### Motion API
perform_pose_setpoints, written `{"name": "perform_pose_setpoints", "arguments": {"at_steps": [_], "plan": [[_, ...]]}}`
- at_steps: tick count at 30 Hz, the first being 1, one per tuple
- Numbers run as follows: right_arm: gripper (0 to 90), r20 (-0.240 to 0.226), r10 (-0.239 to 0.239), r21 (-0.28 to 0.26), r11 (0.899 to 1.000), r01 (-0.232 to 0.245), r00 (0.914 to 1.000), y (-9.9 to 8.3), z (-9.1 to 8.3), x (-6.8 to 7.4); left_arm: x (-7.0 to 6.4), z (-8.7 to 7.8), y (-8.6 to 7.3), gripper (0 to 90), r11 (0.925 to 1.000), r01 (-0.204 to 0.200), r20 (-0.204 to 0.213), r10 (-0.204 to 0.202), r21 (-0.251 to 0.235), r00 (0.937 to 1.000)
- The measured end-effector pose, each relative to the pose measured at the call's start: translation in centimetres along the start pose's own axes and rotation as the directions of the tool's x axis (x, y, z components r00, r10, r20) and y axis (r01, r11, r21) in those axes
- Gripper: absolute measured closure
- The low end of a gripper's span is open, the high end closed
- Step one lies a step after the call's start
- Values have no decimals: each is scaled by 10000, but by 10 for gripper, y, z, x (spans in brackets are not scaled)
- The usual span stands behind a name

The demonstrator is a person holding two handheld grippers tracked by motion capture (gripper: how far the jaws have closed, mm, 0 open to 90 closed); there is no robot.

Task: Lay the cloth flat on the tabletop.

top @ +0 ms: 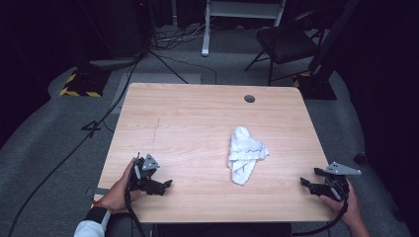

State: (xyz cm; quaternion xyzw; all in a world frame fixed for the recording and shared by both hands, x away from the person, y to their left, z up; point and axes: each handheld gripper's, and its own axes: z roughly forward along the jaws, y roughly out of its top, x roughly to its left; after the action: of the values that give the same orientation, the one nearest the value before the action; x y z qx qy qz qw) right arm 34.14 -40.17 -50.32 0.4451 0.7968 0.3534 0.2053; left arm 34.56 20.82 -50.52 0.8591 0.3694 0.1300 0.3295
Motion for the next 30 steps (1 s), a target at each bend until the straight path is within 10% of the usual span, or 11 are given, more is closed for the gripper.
{"name": "perform_pose_setpoints", "arguments": {"at_steps": [22,30], "plan": [[305,-999,-1530,-95,9882,1528,9832,30,15,30,-10,33,37,3,9950,-999,854,995,-7,9914],[365,-1907,-2911,-574,9567,2854,9375,64,27,83,-23,54,62,2,9925,-1222,1010,1217,-15,9874]]}}
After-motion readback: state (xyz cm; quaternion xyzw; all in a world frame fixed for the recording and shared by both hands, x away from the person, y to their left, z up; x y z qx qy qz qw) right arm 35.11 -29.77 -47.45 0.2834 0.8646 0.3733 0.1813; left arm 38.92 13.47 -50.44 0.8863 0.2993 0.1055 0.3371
